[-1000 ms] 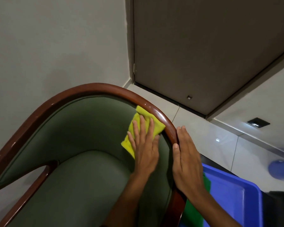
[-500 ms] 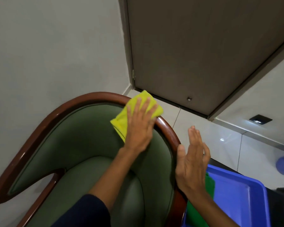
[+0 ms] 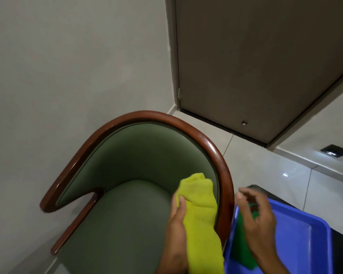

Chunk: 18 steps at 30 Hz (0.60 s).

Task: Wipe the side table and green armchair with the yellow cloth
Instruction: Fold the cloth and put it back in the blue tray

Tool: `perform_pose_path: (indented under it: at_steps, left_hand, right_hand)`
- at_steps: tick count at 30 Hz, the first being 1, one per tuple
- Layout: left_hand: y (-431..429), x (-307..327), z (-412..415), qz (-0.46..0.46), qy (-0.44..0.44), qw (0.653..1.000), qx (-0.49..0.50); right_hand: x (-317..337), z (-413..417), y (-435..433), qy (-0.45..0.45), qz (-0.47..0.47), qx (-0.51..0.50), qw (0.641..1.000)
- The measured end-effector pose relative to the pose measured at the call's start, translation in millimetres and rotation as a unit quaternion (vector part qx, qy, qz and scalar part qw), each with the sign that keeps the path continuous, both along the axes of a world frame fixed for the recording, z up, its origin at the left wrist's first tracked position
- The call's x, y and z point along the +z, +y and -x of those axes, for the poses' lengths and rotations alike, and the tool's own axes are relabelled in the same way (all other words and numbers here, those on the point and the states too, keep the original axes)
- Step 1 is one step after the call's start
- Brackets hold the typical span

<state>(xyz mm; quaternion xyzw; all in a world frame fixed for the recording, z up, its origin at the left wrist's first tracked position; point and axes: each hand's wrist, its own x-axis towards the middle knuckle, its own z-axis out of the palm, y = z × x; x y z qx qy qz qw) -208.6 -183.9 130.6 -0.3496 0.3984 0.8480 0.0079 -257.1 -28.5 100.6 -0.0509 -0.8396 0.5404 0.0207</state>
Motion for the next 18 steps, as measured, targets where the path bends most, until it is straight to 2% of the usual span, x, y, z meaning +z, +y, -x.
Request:
perform_pose_path:
  at_steps: [3, 4, 5, 6, 8, 10, 13, 16, 17, 18]
  left_hand:
    - [12.6, 34.0, -63.6, -0.172, -0.019, 0.985, -0.028]
    - [13.3, 31.4, -66.9, -0.215, -0.019, 0.975, -0.047]
    - [23.4, 34.7, -79.2, -0.221, -0.025, 0.973, -0.059]
    - [32.7, 39.1, -84.5, -0.200, -0.023, 0.978, -0.051]
    - [32.5, 32.0, -67.8, -0.089, -0.004, 0.996, -0.016]
    - [29.7, 29.6, -52.9, 0.016, 0.021, 1.000, 0.016]
    - [46.6, 18.9, -72.3, 0.153, 0.073, 0.986, 0.014]
    - [93.5, -8.5, -115.6, 0.272, 0.071, 0.959, -0.027]
    - [111.4, -18.8, -129.2, 0.305, 0.064, 0.948, -0.059]
    - [127.3, -30.9, -140.5, 0.334, 0.052, 0.936, -0.098]
  right_hand:
    - [33.7, -72.5, 19.5, -0.062, -0.006, 0.140, 0.988]
    - [33.0, -75.2, 18.0, -0.111, 0.000, 0.173, 0.979]
    - [38.0, -88.1, 25.8, -0.169, 0.015, 0.197, 0.966]
    - [42.7, -95.9, 33.3, -0.234, 0.072, 0.218, 0.945]
    - [40.9, -83.5, 36.7, -0.365, 0.205, 0.246, 0.874]
    - [45.4, -84.1, 42.2, -0.397, 0.235, 0.283, 0.841]
    - [40.1, -121.5, 91.8, -0.394, 0.305, 0.230, 0.836]
    - [20.2, -146.8, 165.1, -0.361, 0.371, 0.087, 0.851]
    - [10.7, -151.9, 183.6, -0.348, 0.353, 0.032, 0.868]
    - [-0.3, -155.0, 196.8, -0.334, 0.295, -0.016, 0.895]
